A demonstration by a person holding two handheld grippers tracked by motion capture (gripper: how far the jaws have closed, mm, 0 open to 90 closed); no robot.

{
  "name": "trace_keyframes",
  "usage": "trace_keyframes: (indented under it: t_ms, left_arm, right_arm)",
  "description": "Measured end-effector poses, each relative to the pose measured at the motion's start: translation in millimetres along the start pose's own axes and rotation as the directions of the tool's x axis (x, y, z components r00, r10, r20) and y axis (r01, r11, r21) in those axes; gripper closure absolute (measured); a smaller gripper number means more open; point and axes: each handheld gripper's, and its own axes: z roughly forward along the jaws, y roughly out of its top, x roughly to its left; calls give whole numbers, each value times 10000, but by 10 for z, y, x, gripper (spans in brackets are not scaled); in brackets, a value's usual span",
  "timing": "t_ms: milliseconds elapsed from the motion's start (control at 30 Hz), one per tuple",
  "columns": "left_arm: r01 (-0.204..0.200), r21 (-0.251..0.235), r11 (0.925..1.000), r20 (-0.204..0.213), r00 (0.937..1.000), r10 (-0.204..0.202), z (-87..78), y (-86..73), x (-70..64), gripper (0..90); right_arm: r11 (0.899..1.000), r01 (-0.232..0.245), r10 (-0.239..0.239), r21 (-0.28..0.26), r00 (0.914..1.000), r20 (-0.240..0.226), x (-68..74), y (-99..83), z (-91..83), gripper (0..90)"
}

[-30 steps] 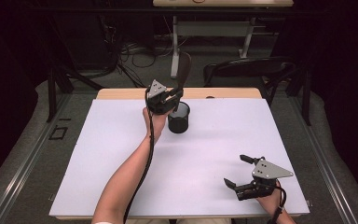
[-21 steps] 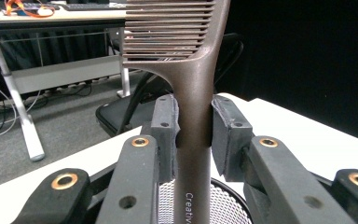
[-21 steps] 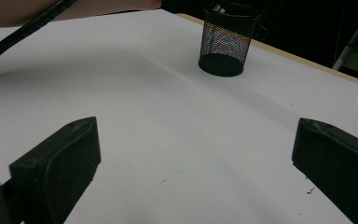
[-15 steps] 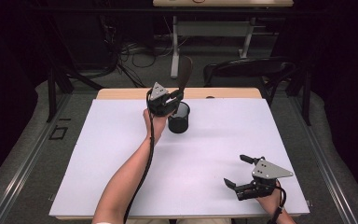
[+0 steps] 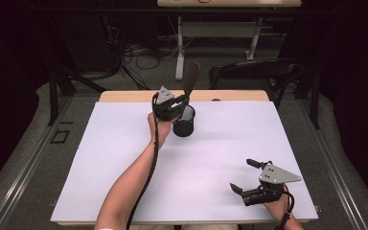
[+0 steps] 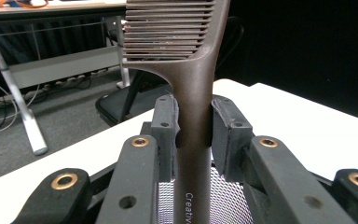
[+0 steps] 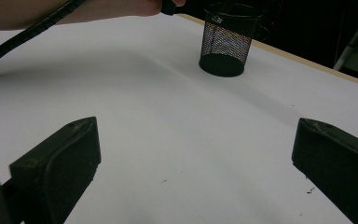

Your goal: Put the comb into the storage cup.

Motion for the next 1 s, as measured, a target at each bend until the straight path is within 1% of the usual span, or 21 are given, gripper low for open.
trace_keyframes:
  t_ms: [267, 467, 700, 1000]
  left_arm:
    - [-93, 104, 9999, -11, 10000, 93, 20, -21, -7, 725]
    - [-177, 293, 9994, 24, 9998, 176, 31, -30, -13, 725]
    - [-385, 412, 9984, 23, 9993, 385, 32, -49, -15, 724]
    - [-375, 567, 9977, 37, 9993, 374, 43, -88, -5, 723]
  right_arm:
    - [10000, 22, -22, -4, 10000, 5, -4, 0, 0, 8]
    - [10000, 6, -6, -21, 10000, -2, -3, 0, -1, 8]
    - [10000, 7, -7, -3, 10000, -6, -3, 0, 0, 8]
    - [10000, 5, -5, -3, 10000, 4, -3, 1, 0, 8]
